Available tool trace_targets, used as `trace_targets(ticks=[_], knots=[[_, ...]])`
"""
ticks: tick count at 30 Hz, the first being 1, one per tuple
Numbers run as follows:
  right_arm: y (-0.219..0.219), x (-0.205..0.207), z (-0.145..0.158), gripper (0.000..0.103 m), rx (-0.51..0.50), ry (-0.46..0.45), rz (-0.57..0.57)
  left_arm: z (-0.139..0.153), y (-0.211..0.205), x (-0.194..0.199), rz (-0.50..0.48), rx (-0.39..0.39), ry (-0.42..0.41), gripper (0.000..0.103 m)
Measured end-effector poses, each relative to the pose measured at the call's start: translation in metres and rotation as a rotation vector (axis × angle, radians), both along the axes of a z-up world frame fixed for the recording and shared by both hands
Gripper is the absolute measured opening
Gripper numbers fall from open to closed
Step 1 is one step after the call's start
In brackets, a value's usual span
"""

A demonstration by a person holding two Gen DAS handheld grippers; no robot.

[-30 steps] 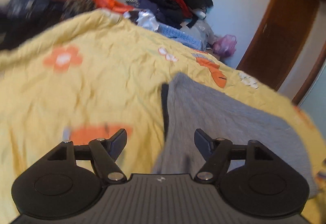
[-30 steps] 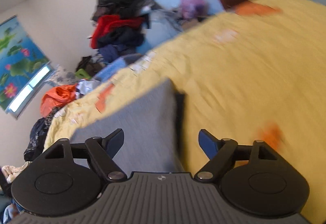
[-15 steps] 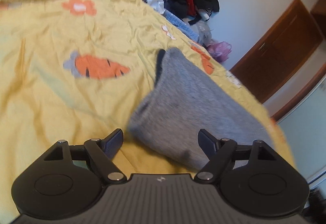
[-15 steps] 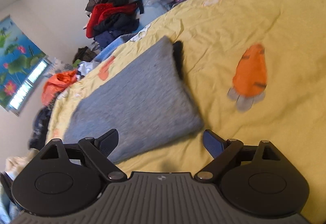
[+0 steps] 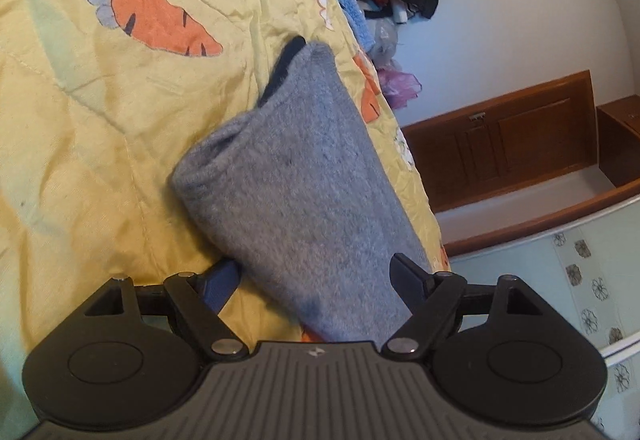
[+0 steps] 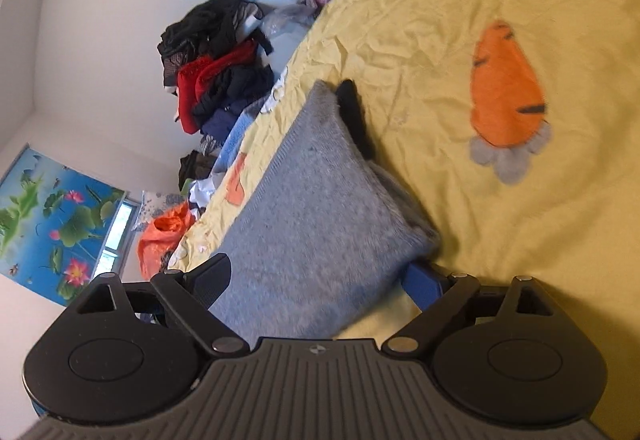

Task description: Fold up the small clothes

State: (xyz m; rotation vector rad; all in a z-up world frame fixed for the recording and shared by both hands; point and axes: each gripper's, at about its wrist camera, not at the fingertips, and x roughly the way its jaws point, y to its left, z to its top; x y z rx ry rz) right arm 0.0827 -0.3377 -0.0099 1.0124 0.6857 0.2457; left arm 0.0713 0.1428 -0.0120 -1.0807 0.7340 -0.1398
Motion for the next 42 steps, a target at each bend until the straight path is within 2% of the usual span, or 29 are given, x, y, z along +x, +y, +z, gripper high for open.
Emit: trace_targets(ticks=[2,4,8,18,35,38,40,41,42], knots=[[0.005,0.006,-0.001,0.090,-0.011,-0.003,-0.002,0.000,0.000,-0.002,0.038,0.007,-0.014,0.080],[0.009,0.009,0.000,0.090,-0.022,-0.009,-0.003,0.000,-0.002,-0.004,0.063,0.036,-0.012,0.075],[0.014,0.012,0.000,0.090,-0.051,-0.022,0.006,0.001,-0.005,-0.003,0.061,0.070,-0.019,0.075],[0.019,0.022,-0.002,0.089,-0.062,-0.024,0.001,0.000,-0.004,0.006,0.104,0.060,-0.014,0.075],[0.030,0.039,-0.002,0.086,-0.099,-0.033,0.021,0.007,-0.016,0.017,0.109,0.191,-0.038,0.073],[0.031,0.045,-0.002,0.085,-0.080,-0.022,0.025,0.006,-0.014,0.017,0.113,0.190,-0.023,0.065],[0.031,0.046,-0.003,0.083,-0.071,-0.020,0.028,0.003,-0.011,0.014,0.117,0.175,-0.020,0.055],[0.031,0.047,-0.004,0.079,-0.070,-0.019,0.031,0.002,-0.009,0.013,0.121,0.172,-0.017,0.051],[0.030,0.047,-0.006,0.071,-0.068,-0.016,0.035,0.000,-0.007,0.012,0.127,0.174,-0.009,0.040]])
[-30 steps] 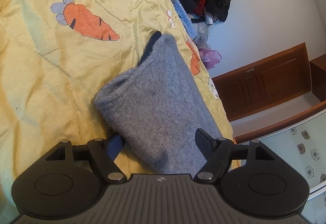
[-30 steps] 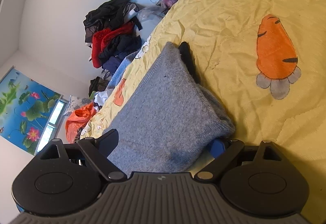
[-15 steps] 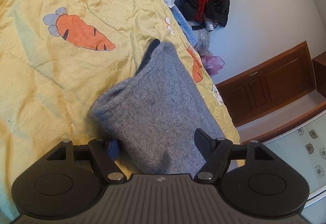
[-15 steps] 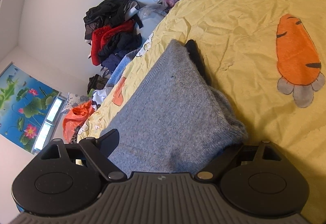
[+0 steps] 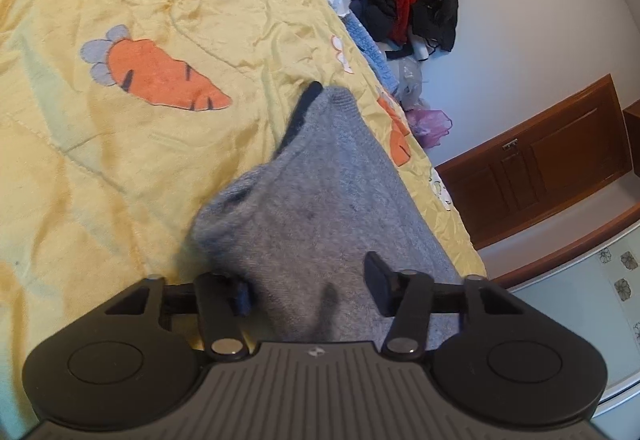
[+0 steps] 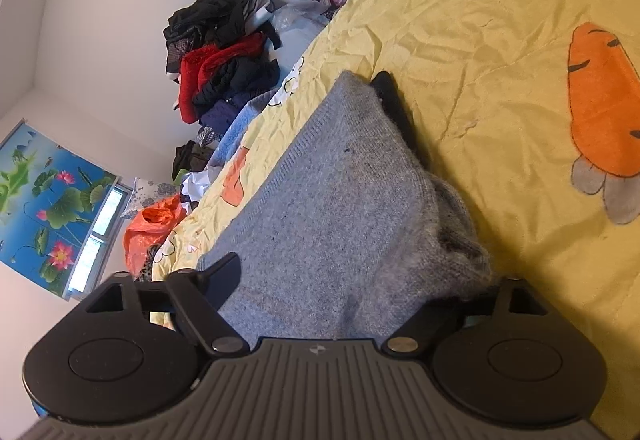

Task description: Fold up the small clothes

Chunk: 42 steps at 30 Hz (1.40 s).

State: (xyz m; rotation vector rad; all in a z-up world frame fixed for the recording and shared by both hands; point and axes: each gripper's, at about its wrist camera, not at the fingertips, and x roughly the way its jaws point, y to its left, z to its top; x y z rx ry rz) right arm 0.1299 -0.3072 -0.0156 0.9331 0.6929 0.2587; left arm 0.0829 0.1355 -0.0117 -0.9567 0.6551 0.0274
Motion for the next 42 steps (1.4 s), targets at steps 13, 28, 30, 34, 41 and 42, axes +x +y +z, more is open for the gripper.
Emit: trace_targets(ticks=[13,28,30,34,41,42], knots=[[-0.008,-0.002,-0.004,0.010,0.079,0.042,0.009,0.022,0.006,0.000,-0.045,0.066,0.020,0.005],[-0.037,-0.110,0.004,0.027,0.067,0.085,0.120,0.012,0.045,-0.120,-0.083,0.009,0.050,0.008],[-0.037,-0.113,-0.004,0.050,0.086,0.122,0.103,0.000,0.047,-0.115,-0.058,-0.036,0.075,0.014],[-0.037,-0.111,-0.004,0.056,0.131,0.093,0.070,-0.011,0.043,-0.097,-0.018,-0.084,0.028,0.025],[-0.023,-0.101,-0.009,0.056,0.148,0.076,0.027,0.006,0.017,-0.059,-0.017,0.050,-0.059,0.074],[-0.022,-0.098,-0.009,0.056,0.156,0.080,0.030,0.008,0.012,-0.057,-0.015,0.068,-0.051,0.076]])
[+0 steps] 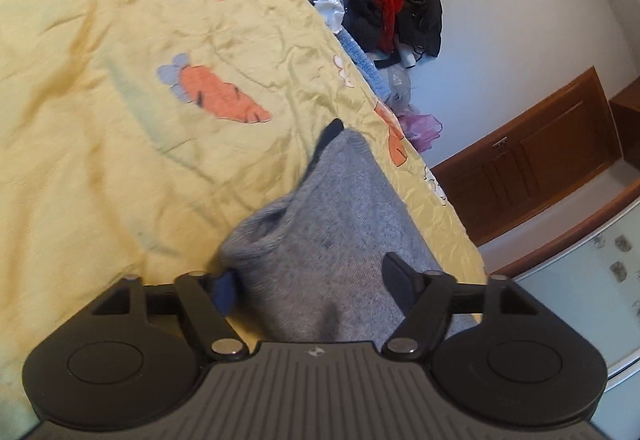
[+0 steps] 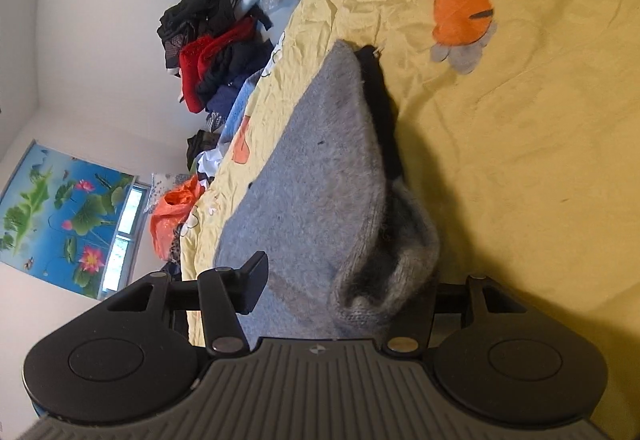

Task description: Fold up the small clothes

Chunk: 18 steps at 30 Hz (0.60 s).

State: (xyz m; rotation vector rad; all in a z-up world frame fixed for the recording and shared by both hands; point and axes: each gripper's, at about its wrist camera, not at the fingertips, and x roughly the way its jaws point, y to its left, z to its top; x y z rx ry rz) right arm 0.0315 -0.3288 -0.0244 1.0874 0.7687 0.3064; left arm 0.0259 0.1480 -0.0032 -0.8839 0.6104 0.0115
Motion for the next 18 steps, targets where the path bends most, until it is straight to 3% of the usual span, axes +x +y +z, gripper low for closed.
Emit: trace_targets(ticks=[3,5,6,7,8,9,11,18], knots=[[0.007,0.004,-0.002,0.056,0.028,0.014,0.015,0.002,-0.005,-0.002,0.012,0.025,0.009,0.075],[0.009,0.004,-0.002,0.055,0.014,0.011,0.011,-0.002,-0.003,-0.003,0.041,0.044,0.022,0.051],[0.009,0.004,-0.003,0.053,0.015,0.006,0.000,-0.005,-0.001,-0.001,0.060,0.045,0.052,0.018],[0.008,0.005,-0.003,0.051,0.017,0.004,-0.018,-0.013,0.005,0.002,0.065,0.015,0.084,0.007],[0.008,0.007,-0.005,0.045,0.018,0.008,-0.029,-0.019,0.011,0.001,0.077,-0.042,0.076,0.007],[0.009,0.011,-0.007,0.031,0.013,0.024,-0.033,-0.022,0.015,0.000,0.086,-0.081,0.079,0.006],[0.012,0.018,-0.013,0.012,0.013,0.068,-0.032,-0.018,0.015,-0.001,0.094,-0.068,0.091,0.006],[0.002,0.004,0.007,0.011,0.060,0.051,0.105,0.026,0.007,-0.060,0.029,-0.057,-0.012,0.004]])
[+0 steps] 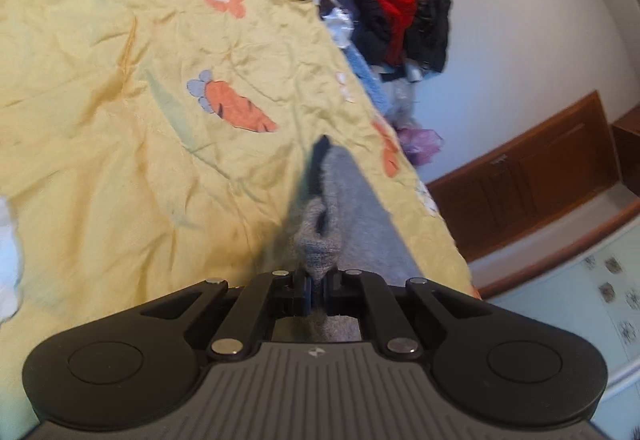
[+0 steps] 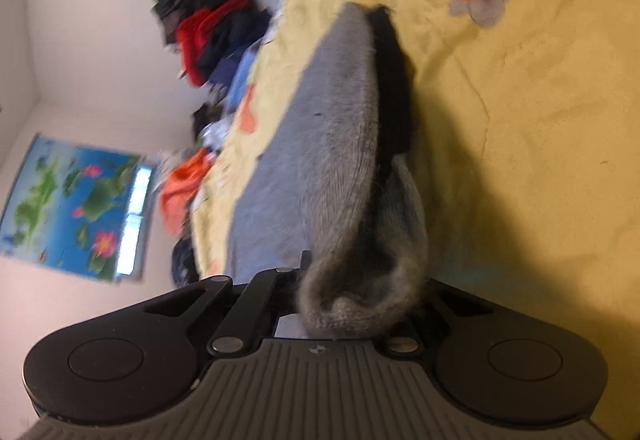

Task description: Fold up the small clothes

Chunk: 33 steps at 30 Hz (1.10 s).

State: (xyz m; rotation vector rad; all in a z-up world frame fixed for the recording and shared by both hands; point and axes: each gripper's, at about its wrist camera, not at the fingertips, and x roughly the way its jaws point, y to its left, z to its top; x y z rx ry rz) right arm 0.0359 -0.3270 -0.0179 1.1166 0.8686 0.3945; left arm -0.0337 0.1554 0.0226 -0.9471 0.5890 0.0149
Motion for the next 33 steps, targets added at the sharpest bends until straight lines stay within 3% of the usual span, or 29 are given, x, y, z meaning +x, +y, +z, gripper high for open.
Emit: trace_targets(ticks=[3,5,7,8,9,11,12,13,14,16,18,22,27,28,29,30,31,32,33], knots=[[-0.019,-0.018,0.009,0.011,0.003,0.007,0.024,-0.002,-0.002,-0.030,-0.014,0.019,0.041,0.004],[-0.025,-0.030,0.010,0.011,-0.063,0.015,0.030,-0.018,0.001,-0.041,-0.041,0.032,0.097,0.005],[-0.024,-0.037,0.007,0.022,-0.140,0.037,0.057,-0.027,0.006,-0.047,-0.049,0.088,0.162,0.010],[-0.024,-0.038,0.004,0.040,-0.154,0.069,0.068,-0.026,0.010,-0.050,-0.055,0.091,0.168,0.012],[-0.026,-0.038,0.004,0.044,-0.153,0.067,0.079,-0.019,0.015,-0.053,-0.055,0.102,0.165,0.018],[-0.036,-0.038,0.022,0.057,-0.208,0.009,0.064,0.005,0.018,-0.053,-0.019,0.231,0.140,0.036],[-0.043,-0.034,0.035,0.067,-0.268,-0.027,0.047,0.018,0.017,-0.048,-0.010,0.314,0.109,0.064],[-0.049,-0.027,0.047,0.071,-0.326,-0.065,0.027,0.033,0.013,-0.040,-0.013,0.396,0.060,0.086],[-0.052,-0.018,0.059,0.074,-0.384,-0.105,0.009,0.046,0.008,-0.028,-0.025,0.467,-0.001,0.089],[-0.052,0.008,0.076,0.074,-0.498,-0.164,0.010,0.060,-0.004,0.006,-0.084,0.587,-0.082,0.089],[-0.045,0.039,0.085,0.074,-0.578,-0.213,0.022,0.058,-0.014,0.054,-0.151,0.657,-0.072,0.089],[-0.020,0.103,0.082,0.074,-0.708,-0.266,0.048,0.038,-0.026,0.142,-0.223,0.625,-0.020,0.088],[0.009,0.161,0.053,0.072,-0.756,-0.172,0.187,0.012,-0.055,0.204,-0.333,0.661,0.040,0.087],[0.015,0.166,0.046,0.072,-0.764,-0.153,0.203,0.006,-0.060,0.211,-0.354,0.675,0.068,0.071],[0.023,0.168,0.042,0.063,-0.777,-0.158,0.222,-0.002,-0.064,0.218,-0.377,0.693,0.108,0.054],[0.027,0.167,0.040,0.039,-0.802,-0.186,0.224,-0.009,-0.068,0.224,-0.396,0.712,0.143,0.026],[0.031,0.165,0.040,0.020,-0.811,-0.198,0.231,-0.011,-0.070,0.223,-0.393,0.741,0.134,0.013],[0.030,0.165,0.040,0.014,-0.780,-0.193,0.234,-0.008,-0.072,0.220,-0.392,0.760,0.104,0.009],[0.029,0.163,0.043,0.013,-0.756,-0.209,0.216,-0.002,-0.074,0.215,-0.362,0.797,0.082,0.009]])
